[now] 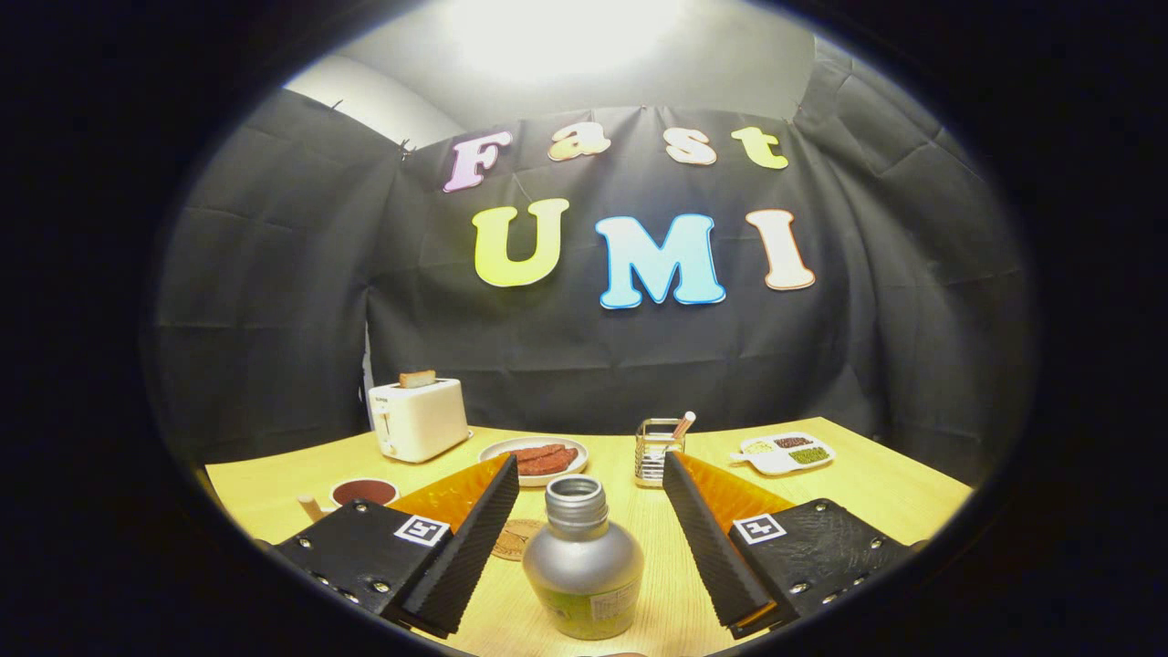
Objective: Take the bottle from table, then pour the juice into the cup, finally place the bottle on the coaster
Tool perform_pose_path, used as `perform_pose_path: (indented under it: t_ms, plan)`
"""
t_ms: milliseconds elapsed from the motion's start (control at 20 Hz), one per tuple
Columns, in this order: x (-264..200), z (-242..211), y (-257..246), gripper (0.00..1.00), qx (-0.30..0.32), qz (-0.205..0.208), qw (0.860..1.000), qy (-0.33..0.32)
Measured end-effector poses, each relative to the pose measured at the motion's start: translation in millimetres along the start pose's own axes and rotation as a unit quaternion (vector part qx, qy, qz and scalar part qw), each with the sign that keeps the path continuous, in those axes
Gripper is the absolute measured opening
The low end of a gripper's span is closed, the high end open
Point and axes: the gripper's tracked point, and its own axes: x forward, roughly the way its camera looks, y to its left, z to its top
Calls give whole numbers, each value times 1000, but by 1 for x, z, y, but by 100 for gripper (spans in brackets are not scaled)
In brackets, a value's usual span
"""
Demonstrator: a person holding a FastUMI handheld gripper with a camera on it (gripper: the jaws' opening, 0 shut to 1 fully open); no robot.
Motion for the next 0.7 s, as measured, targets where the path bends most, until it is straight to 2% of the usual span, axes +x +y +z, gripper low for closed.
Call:
perform_pose_path:
  t_ms: [100, 400, 700]
  plan:
    - [1, -9, -2, 98, -12, -18, 1000, -6]
    - [9, -44, -2, 98, -20, -39, 999, 11]
    - [17, -65, -2, 98, -5, -43, 998, 34]
